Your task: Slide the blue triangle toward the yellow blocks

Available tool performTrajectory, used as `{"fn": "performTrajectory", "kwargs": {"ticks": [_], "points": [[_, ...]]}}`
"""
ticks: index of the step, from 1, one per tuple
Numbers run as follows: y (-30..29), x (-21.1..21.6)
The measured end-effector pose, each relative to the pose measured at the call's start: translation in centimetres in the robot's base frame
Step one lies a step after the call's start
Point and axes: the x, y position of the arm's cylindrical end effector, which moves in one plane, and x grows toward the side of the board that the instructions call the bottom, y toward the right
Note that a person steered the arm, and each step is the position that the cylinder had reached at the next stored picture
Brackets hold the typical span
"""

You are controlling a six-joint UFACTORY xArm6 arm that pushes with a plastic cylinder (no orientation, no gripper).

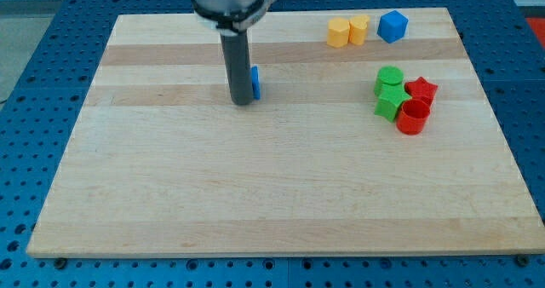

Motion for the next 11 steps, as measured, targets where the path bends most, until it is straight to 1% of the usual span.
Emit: {"fn": "performTrajectory", "kwargs": {"ticks": [1, 2, 3, 4, 6, 8, 9, 10, 11], "points": [[0.6, -3.3], [1.7, -3.5], [0.6, -4.1], [-2.9, -4.1], [1.3, -4.3], [6.9, -4.7], [7.2, -4.7], [4.3, -5.1], [7.2, -8.6]]}}
